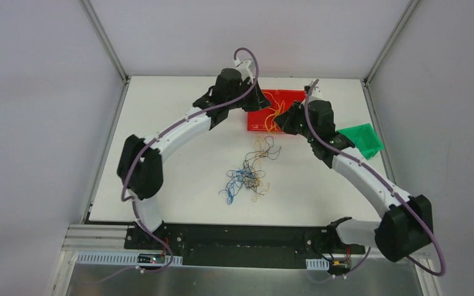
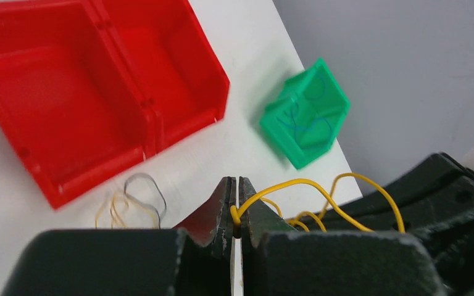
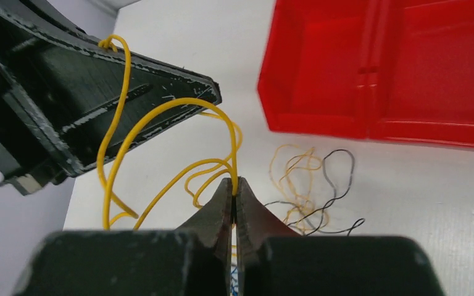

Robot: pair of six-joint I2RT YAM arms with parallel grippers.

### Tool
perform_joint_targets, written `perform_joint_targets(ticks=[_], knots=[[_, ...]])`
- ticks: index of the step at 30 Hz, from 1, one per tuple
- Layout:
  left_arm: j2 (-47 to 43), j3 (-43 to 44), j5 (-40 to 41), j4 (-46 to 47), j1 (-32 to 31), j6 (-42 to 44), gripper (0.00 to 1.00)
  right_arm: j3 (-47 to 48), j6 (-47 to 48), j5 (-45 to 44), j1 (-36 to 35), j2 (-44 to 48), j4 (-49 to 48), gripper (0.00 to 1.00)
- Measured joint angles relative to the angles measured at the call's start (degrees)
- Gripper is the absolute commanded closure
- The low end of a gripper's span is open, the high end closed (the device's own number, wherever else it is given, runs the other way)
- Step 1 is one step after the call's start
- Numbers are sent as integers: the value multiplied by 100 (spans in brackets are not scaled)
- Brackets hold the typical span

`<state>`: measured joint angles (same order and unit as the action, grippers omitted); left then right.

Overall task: Untangle the cables
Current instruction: Untie the cable, then place the cable in the bin.

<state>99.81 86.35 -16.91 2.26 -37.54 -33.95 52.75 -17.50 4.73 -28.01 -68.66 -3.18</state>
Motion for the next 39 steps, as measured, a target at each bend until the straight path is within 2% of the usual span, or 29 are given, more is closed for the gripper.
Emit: perform_joint_targets(ticks=[5,11,15,17,18,23,26,32,39], knots=[[1902,1646,-260,208,168,-20,100,732,-433,-140,704,-1189,146,100],[3995,4227,-468,-39,238,-146,100,1451,-614,-271,1241,-2326,437,100],[4666,5082,-483,-59,240,-297,100,1928,-643,-437,1429,-2892,584,100],[4826,5167,-380,-37,238,-323,100,2177,-649,-527,1515,-3141,699,100],[4892,5171,-323,-33,236,-332,96,2310,-647,-568,1547,-3268,745,100],[5130,5182,-76,-2,223,-387,66,2979,-643,-780,1633,-3921,992,100],[5184,5180,4,-74,208,-361,54,3228,-640,-866,1646,-4225,1187,100],[5156,5180,98,-127,146,-168,44,3519,-625,-1034,1646,-4570,1606,100],[4798,5021,94,-262,111,50,40,3532,-616,-1357,1646,-4621,1899,100]])
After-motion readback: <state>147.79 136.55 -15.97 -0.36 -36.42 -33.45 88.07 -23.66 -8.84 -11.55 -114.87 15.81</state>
